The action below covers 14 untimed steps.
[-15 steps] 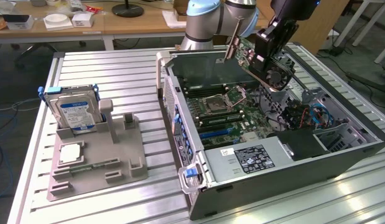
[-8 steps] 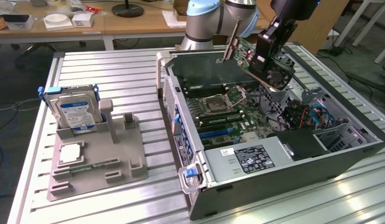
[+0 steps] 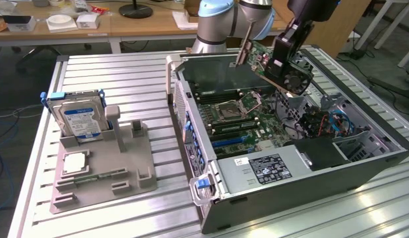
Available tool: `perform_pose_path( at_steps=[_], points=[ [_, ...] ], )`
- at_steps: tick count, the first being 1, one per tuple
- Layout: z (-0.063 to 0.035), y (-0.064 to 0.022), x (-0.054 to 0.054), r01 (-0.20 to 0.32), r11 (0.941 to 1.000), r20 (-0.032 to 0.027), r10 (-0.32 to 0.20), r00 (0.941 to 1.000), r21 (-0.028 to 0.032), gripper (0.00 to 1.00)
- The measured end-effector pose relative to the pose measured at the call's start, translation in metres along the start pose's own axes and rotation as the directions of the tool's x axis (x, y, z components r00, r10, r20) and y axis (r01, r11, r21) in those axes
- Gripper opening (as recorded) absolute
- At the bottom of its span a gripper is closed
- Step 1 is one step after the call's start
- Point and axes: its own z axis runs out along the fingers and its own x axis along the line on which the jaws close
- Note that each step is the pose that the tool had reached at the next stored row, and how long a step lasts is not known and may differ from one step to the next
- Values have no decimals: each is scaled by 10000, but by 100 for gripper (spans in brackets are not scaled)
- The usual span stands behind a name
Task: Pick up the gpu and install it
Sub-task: 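Insert the gpu into the slot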
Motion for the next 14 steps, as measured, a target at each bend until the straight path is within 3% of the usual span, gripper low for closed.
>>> perform_pose_path(
  at_steps=[14],
  points=[
    [-1, 0, 0, 1135, 9935, -79, -1135, 9935, 29, 27]
  ],
)
